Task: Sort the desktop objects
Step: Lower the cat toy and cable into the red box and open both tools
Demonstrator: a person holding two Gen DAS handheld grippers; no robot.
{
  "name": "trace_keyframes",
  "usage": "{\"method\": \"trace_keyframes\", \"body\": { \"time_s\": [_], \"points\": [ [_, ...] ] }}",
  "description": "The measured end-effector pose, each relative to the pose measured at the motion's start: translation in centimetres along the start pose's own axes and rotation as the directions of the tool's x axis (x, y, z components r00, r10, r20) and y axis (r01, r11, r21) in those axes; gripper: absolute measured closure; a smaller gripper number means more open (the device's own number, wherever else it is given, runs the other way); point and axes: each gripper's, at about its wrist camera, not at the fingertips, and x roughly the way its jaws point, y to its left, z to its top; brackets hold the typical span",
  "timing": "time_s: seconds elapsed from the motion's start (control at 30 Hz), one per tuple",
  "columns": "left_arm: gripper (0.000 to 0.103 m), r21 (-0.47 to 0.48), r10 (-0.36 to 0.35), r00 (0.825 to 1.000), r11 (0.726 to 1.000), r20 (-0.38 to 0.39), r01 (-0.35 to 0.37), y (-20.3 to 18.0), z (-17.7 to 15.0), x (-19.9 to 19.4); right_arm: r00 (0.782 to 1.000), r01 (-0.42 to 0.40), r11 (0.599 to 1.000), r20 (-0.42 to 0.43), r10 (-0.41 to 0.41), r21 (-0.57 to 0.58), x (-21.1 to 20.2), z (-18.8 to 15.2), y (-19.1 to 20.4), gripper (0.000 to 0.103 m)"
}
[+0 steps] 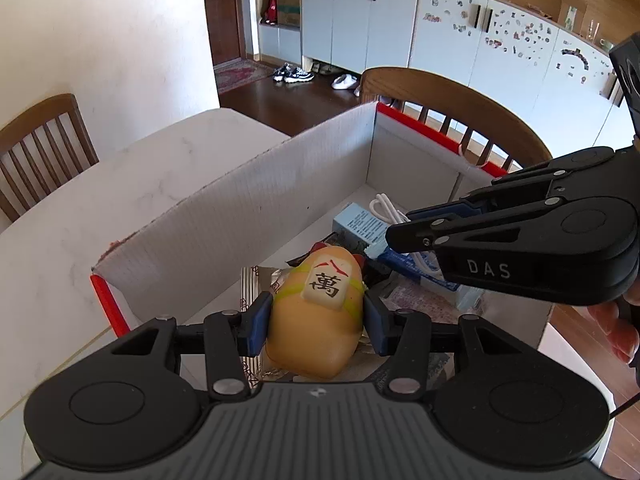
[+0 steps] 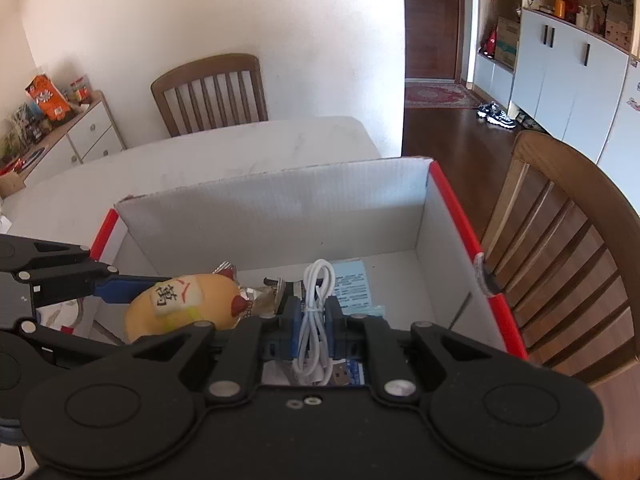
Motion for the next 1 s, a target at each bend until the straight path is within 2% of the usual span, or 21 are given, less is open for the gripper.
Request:
{"method": "trace_keyframes", "body": {
  "time_s": [0.67,0.77,0.83,1.0],
  "points": [
    [0.055,-0.04,-0.042,0.998,0.998,-0.055,0.04,0.3,-0.5,0.7,0.996,-0.016,1.0,-0.083,0.017,0.017,2.6,-0.1,-1.2,0.094],
    [0.048,-0.059,-0.057,0.997,0.997,-0.06,0.054,0.5,-0.5,0.7,0.997,-0.019,0.999,-0.079,0.022,0.028,2.4,0.0,-1.3,0.087],
    [0.034,-0.069,-0.063,0.996,0.996,-0.055,0.059,0.6,-0.6,0.4,0.997,-0.022,0.999,-0.073,0.025,0.033,2.2,0.0,-1.3,0.082],
    [0.027,-0.089,-0.084,0.995,0.993,-0.048,0.079,0.6,-0.6,-0.3,0.998,-0.001,0.999,-0.06,0.004,0.038,1.5,0.0,-1.4,0.076]
  ]
}}
